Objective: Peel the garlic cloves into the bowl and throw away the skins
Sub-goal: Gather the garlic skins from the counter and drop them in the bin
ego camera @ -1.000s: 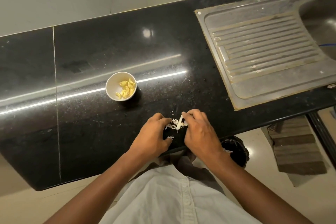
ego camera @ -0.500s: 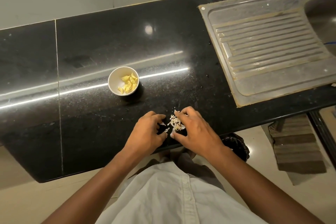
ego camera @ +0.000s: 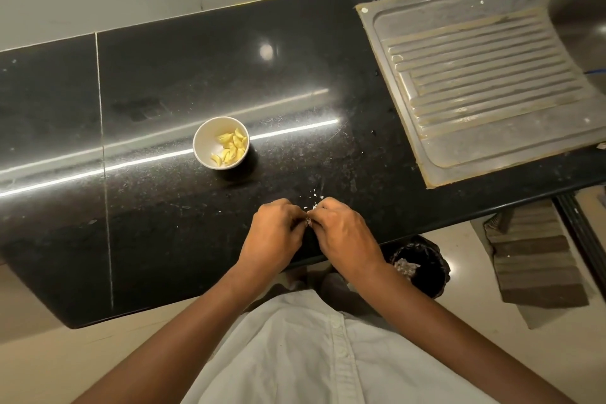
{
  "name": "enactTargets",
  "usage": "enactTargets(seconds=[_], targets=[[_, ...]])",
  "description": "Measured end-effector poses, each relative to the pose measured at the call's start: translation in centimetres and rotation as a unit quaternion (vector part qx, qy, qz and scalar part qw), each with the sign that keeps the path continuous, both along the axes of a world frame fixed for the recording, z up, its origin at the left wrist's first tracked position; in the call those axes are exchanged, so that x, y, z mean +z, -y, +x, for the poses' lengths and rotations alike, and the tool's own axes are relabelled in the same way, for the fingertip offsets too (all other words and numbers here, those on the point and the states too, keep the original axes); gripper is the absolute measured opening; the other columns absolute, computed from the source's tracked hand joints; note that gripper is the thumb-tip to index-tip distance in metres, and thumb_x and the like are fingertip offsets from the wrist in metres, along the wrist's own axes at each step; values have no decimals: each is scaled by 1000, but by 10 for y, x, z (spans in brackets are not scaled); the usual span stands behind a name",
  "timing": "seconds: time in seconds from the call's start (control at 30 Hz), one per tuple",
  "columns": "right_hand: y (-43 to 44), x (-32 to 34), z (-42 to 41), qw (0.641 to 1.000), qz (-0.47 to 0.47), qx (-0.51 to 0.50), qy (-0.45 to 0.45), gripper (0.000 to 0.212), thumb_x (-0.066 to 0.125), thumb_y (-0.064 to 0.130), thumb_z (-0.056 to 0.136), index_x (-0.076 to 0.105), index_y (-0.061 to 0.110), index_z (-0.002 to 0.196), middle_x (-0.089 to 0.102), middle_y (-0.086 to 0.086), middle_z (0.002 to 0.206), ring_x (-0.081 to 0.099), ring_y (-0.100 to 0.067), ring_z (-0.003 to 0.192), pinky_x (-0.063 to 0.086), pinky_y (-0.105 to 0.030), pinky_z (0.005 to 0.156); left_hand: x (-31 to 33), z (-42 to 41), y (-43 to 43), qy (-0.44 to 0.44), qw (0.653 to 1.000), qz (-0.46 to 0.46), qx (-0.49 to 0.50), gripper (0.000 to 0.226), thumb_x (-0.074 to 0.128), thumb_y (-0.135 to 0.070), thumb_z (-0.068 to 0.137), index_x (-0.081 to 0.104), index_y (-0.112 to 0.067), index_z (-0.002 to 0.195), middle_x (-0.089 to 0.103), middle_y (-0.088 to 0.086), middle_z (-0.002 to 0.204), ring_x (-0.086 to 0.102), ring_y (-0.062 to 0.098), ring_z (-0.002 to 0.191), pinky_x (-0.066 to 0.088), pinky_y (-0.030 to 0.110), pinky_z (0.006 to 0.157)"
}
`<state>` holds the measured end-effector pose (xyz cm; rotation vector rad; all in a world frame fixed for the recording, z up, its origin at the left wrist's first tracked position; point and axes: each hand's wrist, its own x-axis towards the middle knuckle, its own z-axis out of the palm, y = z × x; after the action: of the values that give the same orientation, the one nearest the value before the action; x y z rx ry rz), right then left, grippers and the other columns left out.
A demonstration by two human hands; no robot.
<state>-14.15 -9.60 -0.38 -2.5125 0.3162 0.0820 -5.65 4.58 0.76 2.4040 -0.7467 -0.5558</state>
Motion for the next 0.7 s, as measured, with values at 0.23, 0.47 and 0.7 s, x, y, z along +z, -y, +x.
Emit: enactTargets(seconds=[0.23,0.47,0.7], targets=[[9,-1,9,1000,11,-13,7,13,65,14,104,78,13,106,69,-1,102,68,-14,93,62,-33,85,1,14,9,-1,1000,-8,-18,16,73,-11,93,83,-18,103,73,-3,96,65,10,85,57,30,79],[41,17,14,971,170,-167,11,12,82,21,94,85,22,106,81,11,97,73,2,87,60,-17,79,16,37,35,-8,996,-56,-67,15,72,-8,91,83,-19,93,71,-5,84,67,11,76,57,33,71],[82,30,-5,928,250,-271,53,11,88,22,89,86,24,100,81,13,89,75,2,88,59,-17,83,39,48,84,-79,985,-94,-123,8,78,-13,93,83,-19,94,78,-8,79,72,3,71,54,19,65]])
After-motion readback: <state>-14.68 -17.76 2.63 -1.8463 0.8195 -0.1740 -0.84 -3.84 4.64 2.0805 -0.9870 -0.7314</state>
